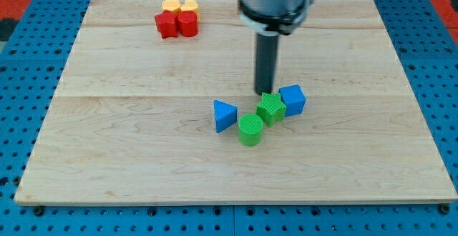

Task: Slide the blue cube towards the bottom right

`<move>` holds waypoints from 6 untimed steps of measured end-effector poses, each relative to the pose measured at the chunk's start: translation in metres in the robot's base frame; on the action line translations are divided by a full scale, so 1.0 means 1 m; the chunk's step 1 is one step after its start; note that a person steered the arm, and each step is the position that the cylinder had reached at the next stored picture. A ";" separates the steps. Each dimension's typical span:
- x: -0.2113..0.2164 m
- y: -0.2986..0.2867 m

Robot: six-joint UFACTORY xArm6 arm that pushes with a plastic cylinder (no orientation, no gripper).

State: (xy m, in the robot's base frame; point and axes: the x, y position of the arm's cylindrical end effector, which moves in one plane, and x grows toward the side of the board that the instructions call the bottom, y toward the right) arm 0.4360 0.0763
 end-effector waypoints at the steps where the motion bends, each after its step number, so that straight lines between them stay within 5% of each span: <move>1: 0.036 0.012; 2: 0.028 0.003; 3: 0.039 0.054; 4: 0.092 0.074; 5: 0.073 0.087; 6: -0.004 0.018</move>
